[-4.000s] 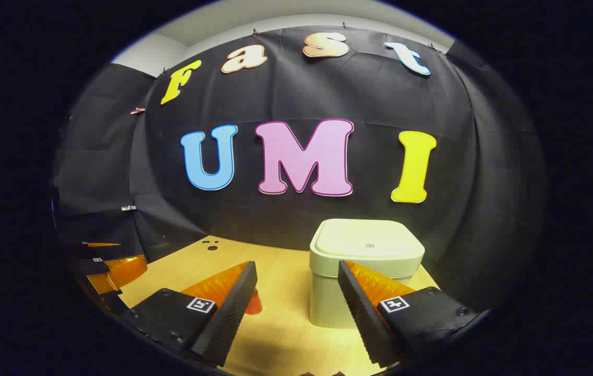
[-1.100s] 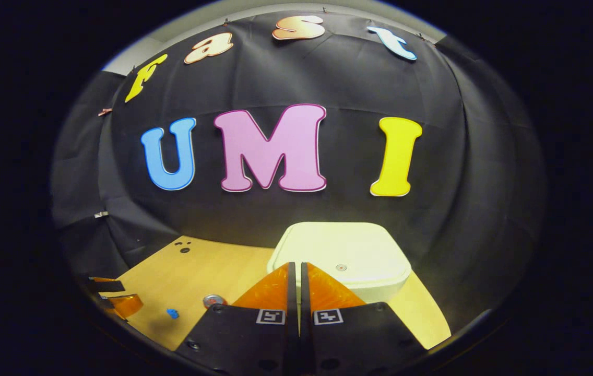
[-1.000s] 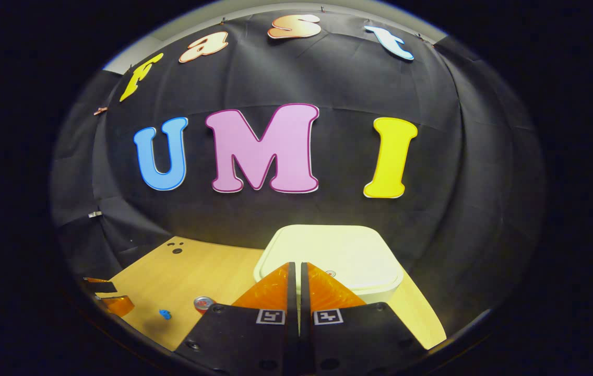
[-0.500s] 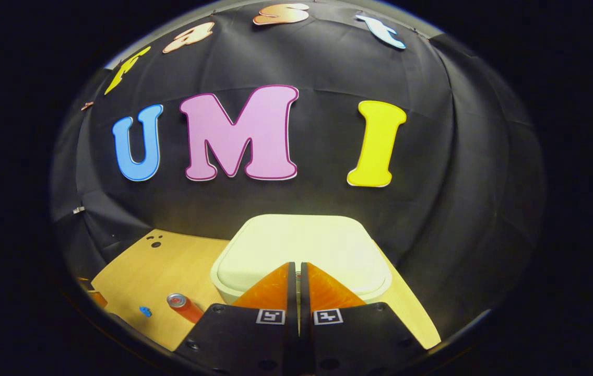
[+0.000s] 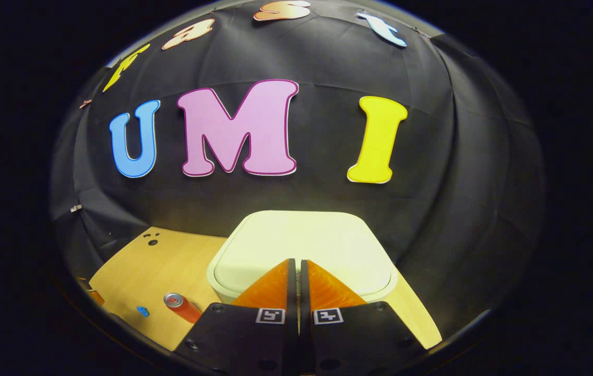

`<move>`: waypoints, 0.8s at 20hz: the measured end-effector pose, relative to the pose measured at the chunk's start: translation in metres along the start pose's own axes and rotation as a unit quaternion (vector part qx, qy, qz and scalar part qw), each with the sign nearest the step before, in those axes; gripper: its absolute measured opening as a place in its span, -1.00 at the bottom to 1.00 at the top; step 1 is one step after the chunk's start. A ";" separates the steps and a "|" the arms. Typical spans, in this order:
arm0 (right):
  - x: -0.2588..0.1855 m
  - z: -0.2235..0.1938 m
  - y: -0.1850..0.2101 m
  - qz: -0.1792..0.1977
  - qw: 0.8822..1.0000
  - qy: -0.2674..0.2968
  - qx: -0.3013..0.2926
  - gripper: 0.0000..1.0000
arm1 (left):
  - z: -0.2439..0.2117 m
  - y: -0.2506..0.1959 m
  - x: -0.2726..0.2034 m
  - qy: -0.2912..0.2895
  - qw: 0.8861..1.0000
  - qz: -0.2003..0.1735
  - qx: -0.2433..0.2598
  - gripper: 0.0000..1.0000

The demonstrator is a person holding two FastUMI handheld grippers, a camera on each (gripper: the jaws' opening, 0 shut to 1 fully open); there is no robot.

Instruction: Press the lid of the desktop garbage bin to open it, pick up the crumpled paper on the desktop and throw it into the bin, then pick up the pop can on the desktop and drop it into the bin, and finally close the garbage bin lid.

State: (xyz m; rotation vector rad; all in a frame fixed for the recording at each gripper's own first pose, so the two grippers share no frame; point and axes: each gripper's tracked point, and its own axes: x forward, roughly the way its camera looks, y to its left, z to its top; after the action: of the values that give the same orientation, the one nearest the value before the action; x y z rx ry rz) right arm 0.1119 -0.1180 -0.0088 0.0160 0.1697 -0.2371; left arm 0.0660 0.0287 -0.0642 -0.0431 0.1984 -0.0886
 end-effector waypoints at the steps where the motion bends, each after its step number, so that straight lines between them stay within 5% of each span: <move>1: 0.001 -0.001 0.000 0.001 1.000 0.007 0.004 -0.89 | 0.000 0.002 0.000 -0.001 1.000 0.002 -0.001 0.91; 10: 0.004 0.017 -0.004 -0.017 1.000 0.012 0.008 -0.90 | 0.004 0.032 -0.010 -0.016 1.000 0.014 -0.011 0.91; 16: -0.028 0.057 0.010 -0.022 0.999 -0.041 0.010 -0.90 | -0.003 0.063 -0.021 -0.019 0.999 0.021 -0.016 0.91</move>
State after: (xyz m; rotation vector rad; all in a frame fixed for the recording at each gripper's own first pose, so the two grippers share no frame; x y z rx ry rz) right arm 0.0971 -0.1041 0.0523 0.0221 0.0854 -0.2839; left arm 0.0498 0.0930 -0.0666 -0.0726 0.1622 -0.0429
